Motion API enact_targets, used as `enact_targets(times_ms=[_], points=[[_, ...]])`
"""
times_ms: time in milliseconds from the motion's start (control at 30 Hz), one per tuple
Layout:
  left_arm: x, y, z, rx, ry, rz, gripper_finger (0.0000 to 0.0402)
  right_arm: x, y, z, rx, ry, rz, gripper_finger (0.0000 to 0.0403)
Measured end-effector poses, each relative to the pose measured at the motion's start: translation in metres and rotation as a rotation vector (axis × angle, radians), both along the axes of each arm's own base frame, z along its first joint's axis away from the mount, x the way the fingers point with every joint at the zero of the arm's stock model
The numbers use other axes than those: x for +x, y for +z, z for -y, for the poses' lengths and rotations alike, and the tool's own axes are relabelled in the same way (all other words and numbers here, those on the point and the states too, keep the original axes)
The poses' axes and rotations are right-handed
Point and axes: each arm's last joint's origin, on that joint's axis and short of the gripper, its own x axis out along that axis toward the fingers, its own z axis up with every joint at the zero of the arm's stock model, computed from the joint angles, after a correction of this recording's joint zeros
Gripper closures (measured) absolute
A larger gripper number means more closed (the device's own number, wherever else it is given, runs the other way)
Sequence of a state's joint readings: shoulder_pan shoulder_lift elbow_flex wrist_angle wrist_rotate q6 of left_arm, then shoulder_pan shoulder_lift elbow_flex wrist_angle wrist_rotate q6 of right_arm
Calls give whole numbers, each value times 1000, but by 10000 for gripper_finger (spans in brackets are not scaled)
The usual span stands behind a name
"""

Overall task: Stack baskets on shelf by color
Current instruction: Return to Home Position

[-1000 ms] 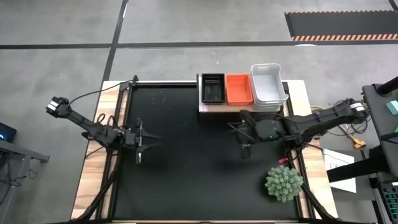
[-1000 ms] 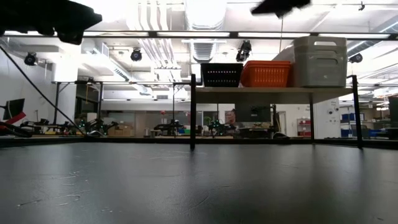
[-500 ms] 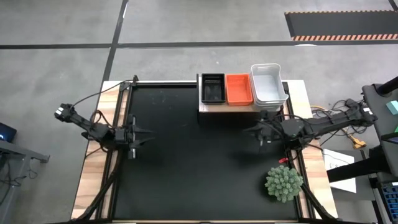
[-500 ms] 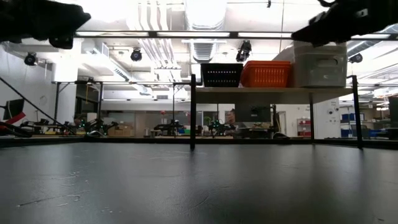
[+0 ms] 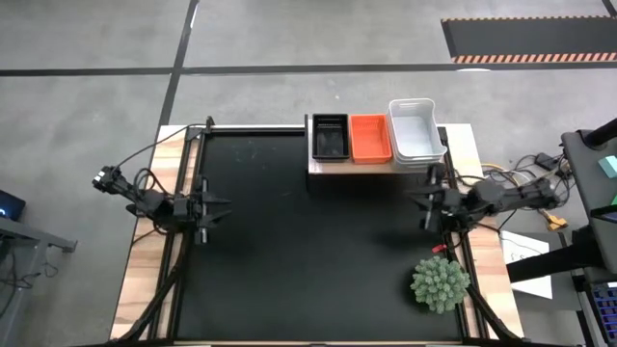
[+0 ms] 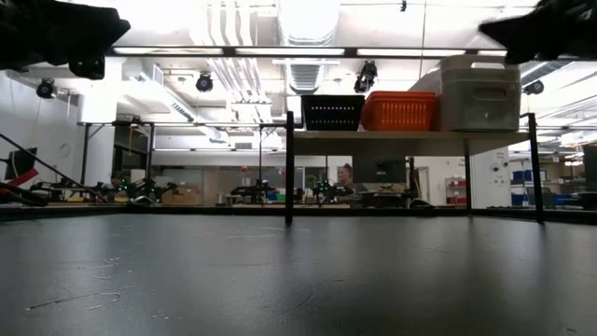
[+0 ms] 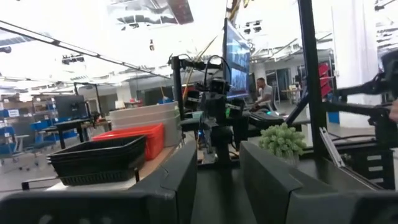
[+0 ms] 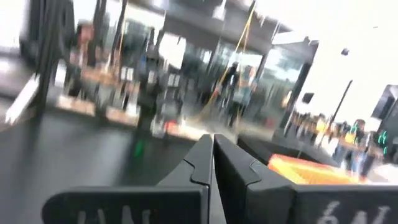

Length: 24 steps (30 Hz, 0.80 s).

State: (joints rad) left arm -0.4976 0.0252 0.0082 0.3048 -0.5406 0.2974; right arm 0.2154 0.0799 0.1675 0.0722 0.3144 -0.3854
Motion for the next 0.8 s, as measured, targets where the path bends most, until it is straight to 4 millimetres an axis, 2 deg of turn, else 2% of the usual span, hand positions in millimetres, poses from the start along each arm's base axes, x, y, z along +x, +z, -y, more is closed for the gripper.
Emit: enact_targets(times_ms=[100,167,233,300,600,733,800], points=[[0,0,0,-4,12,1,295,-6,-2,1,-9,3,72,394],[1,-1,0,7,19,-15,295,-4,-10,1,-34,-1,49,394],[2,-2,1,12,18,-29,295,-4,-6,0,-35,5,115,394],[3,-3,1,13,16,-36,295,-1,-10,0,-35,11,116,394],[6,-6,3,29,17,-67,295,4,-24,-2,346,90,105,394],[7,-7,3,38,17,-82,295,5,-26,-2,390,95,89,394],[7,-8,4,42,17,-89,295,5,-27,-2,301,77,67,394]])
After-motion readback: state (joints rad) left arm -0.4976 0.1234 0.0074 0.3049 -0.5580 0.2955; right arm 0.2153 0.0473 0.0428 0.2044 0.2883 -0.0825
